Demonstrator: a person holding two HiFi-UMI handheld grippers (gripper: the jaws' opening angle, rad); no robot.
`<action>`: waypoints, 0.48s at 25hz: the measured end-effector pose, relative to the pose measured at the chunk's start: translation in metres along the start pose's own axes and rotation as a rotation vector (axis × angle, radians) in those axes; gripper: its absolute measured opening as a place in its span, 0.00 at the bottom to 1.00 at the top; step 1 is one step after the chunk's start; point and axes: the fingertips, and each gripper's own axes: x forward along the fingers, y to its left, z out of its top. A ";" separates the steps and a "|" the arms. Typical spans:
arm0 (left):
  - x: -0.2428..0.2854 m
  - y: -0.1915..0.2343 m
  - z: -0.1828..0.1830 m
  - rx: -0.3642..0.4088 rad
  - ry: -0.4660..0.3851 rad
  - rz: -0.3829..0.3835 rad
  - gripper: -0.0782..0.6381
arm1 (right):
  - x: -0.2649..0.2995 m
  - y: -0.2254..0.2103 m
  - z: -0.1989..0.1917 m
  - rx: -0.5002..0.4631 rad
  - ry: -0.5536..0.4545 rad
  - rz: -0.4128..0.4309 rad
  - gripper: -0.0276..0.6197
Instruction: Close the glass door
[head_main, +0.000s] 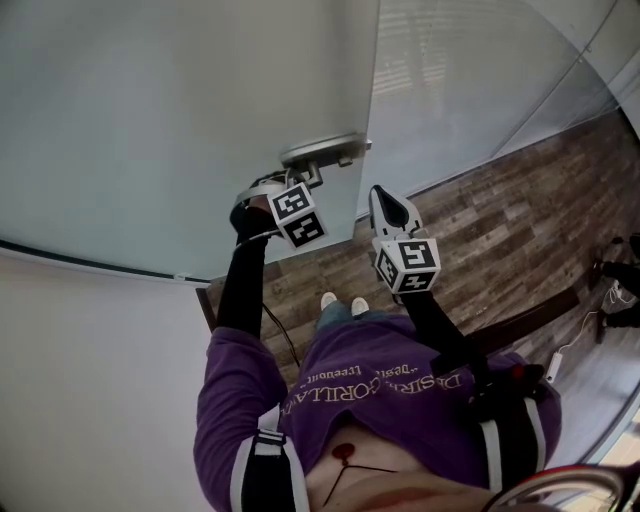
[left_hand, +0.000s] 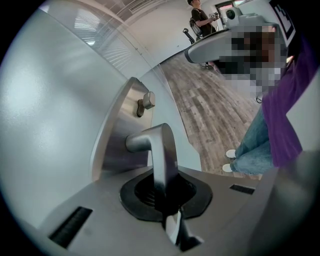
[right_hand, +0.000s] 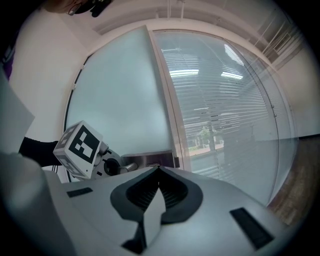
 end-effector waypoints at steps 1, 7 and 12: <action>0.000 0.000 0.000 -0.003 0.000 0.000 0.11 | 0.002 0.000 0.001 0.000 -0.002 -0.003 0.04; 0.002 0.006 0.001 -0.014 0.008 -0.008 0.11 | 0.015 0.003 0.011 0.001 -0.012 -0.019 0.04; 0.013 0.024 -0.003 -0.027 0.012 -0.009 0.11 | 0.044 0.006 0.016 -0.002 0.000 -0.026 0.04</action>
